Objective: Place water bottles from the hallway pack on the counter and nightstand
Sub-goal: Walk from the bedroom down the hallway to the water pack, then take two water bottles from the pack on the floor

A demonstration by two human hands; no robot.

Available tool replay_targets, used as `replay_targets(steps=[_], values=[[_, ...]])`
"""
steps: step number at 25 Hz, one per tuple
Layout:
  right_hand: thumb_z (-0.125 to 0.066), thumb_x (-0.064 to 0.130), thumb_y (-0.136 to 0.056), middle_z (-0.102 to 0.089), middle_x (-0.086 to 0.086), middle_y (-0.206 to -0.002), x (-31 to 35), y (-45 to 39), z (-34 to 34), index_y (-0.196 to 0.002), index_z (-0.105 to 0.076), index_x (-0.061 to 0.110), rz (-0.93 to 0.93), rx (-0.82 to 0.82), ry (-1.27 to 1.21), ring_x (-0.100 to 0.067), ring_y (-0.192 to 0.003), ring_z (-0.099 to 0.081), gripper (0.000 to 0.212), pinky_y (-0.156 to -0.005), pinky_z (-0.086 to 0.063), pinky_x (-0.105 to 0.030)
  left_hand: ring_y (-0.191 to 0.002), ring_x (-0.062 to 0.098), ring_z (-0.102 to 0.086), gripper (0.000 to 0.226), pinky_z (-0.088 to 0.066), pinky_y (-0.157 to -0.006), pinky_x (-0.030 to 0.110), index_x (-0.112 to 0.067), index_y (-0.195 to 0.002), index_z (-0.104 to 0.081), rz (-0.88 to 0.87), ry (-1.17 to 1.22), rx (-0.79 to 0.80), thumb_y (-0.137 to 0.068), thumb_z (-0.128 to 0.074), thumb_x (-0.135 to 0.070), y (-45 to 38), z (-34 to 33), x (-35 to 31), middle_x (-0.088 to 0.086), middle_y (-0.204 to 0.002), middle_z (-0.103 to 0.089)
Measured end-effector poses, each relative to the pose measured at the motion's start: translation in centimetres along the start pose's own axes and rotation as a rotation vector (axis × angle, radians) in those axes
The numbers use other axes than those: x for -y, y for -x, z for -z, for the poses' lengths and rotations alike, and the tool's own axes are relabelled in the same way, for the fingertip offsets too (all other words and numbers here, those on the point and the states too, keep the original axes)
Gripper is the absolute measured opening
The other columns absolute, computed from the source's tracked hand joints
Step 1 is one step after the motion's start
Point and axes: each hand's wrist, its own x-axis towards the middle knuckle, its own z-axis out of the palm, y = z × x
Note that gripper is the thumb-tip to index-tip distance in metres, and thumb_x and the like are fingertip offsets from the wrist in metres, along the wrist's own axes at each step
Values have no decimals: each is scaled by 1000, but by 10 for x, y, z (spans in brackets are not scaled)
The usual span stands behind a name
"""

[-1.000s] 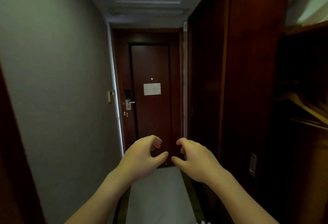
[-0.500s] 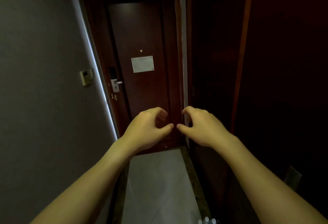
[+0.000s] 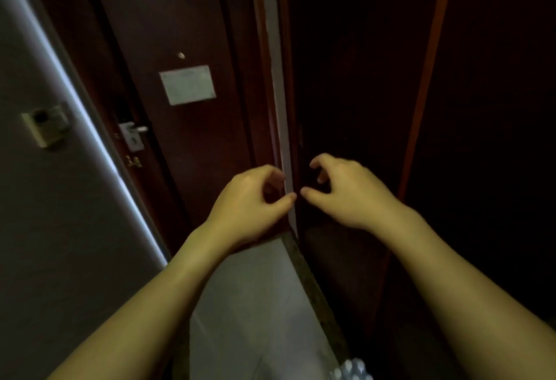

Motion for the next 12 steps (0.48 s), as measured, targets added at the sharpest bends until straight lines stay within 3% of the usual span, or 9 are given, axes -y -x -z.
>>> replay_targets(steps=[6,12], values=[[-67,47,-85,-62,7,-106,-75,1,-87,-137,-49,24,-272,-25,-114,-14,-95,-62,59,-81,-54,-35,-91,2,-65,33,-56,-84,30,-23,-111,-69,7,215,219,-81,-72,-37,-36,-122,64,-12,-96,-70],[-71,38,-81,-68,6,-100,-222,93,-261,-126,-58,22,-593,-8,-234,-17,-92,-67,49,-85,-56,-42,-83,-1,-64,19,-42,-68,4,-28,-99,-67,81,303,405,-81,-74,-30,20,-328,142,-17,-88,-69]])
